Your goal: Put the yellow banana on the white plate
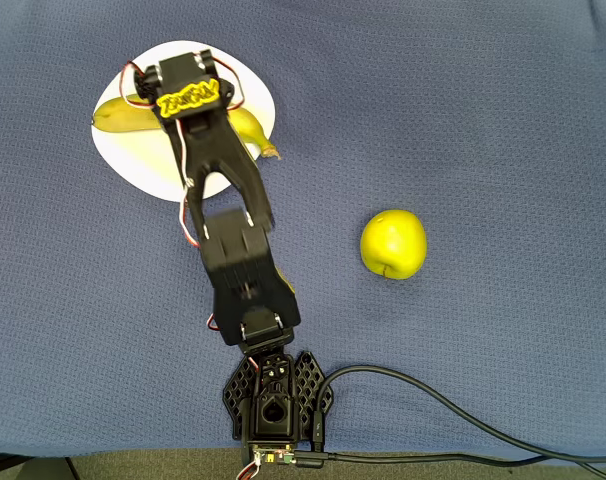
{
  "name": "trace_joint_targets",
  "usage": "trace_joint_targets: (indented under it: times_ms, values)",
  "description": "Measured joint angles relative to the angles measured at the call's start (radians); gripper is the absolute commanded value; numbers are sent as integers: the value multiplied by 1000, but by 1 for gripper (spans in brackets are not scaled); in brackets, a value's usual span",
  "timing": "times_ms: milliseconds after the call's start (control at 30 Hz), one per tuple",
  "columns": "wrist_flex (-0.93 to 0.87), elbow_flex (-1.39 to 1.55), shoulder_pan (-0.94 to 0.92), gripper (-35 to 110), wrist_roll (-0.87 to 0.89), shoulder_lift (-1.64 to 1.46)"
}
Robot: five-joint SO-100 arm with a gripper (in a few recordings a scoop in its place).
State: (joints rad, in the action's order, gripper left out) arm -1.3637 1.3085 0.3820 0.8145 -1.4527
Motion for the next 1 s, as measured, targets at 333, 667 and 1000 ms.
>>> trace_joint_targets:
  times_ms: [333, 667, 1000]
  values:
    - [37, 351, -130, 0, -371, -370]
    - [57, 630, -253, 0, -753, -683]
    - [138, 962, -377, 0, -787, -1023]
